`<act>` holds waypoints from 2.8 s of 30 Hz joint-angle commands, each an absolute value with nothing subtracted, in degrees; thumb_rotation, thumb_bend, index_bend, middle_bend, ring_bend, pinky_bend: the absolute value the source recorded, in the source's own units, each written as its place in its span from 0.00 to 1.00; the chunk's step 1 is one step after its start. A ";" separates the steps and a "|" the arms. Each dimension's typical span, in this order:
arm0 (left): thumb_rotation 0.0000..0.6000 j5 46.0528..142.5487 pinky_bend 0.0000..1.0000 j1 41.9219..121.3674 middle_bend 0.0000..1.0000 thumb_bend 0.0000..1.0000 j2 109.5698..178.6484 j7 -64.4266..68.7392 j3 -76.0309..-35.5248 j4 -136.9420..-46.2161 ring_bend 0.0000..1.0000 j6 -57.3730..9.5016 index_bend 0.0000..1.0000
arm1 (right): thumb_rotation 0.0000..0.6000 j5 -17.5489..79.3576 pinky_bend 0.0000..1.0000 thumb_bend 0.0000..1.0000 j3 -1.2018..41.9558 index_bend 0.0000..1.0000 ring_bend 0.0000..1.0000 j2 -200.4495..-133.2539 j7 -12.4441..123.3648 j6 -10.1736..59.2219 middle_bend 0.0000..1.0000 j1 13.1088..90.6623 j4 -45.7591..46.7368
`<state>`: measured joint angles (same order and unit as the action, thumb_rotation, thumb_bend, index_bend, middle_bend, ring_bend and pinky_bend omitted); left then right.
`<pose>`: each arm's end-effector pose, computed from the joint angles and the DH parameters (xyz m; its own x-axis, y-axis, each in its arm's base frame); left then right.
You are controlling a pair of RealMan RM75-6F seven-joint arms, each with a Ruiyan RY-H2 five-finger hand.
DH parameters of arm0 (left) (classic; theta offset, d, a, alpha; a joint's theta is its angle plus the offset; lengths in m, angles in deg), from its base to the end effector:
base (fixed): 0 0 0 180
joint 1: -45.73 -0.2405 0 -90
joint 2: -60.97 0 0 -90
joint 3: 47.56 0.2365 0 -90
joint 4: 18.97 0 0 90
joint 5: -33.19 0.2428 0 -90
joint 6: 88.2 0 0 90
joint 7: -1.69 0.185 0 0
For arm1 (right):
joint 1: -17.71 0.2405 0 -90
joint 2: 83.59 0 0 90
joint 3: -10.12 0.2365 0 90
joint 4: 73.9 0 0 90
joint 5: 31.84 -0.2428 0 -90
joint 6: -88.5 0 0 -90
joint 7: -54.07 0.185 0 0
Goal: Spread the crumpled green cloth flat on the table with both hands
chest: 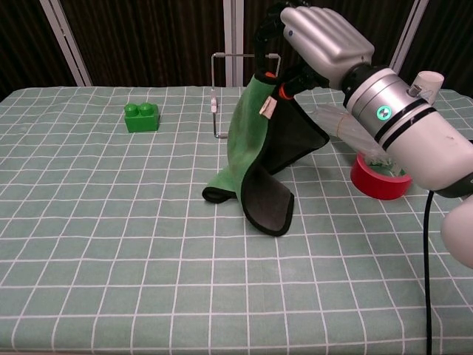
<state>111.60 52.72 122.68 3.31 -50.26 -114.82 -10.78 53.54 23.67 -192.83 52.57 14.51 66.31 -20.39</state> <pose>-0.3200 0.2308 0.1124 0.3803 0.1277 0.9160 0.9166 0.0802 -0.3917 -0.0555 -0.4042 -0.0686 0.2480 0.1471 0.9575 -0.7785 -0.5580 0.2873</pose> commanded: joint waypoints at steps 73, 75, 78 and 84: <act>0.23 69.58 0.38 91.27 0.32 0.00 150.55 18.61 -61.21 -105.12 0.26 -37.42 0.32 | 1.00 29.68 0.00 0.41 40.01 0.64 0.03 -211.71 8.15 28.91 0.22 100.97 -39.60; 0.23 69.80 0.38 91.41 0.32 0.00 150.61 18.93 -61.09 -105.60 0.26 -36.89 0.32 | 1.00 29.68 0.00 0.41 40.20 0.64 0.03 -211.84 8.69 28.82 0.22 101.11 -40.20; 0.22 68.93 0.38 92.21 0.32 0.00 151.19 19.68 -61.21 -105.52 0.26 -37.00 0.32 | 1.00 29.64 0.00 0.42 40.47 0.63 0.03 -212.23 8.98 28.72 0.21 101.56 -40.81; 0.21 65.52 0.38 94.55 0.32 0.00 153.51 23.07 -61.28 -103.76 0.26 -36.08 0.32 | 1.00 29.70 0.00 0.42 40.81 0.63 0.03 -212.47 9.43 28.46 0.21 102.11 -40.99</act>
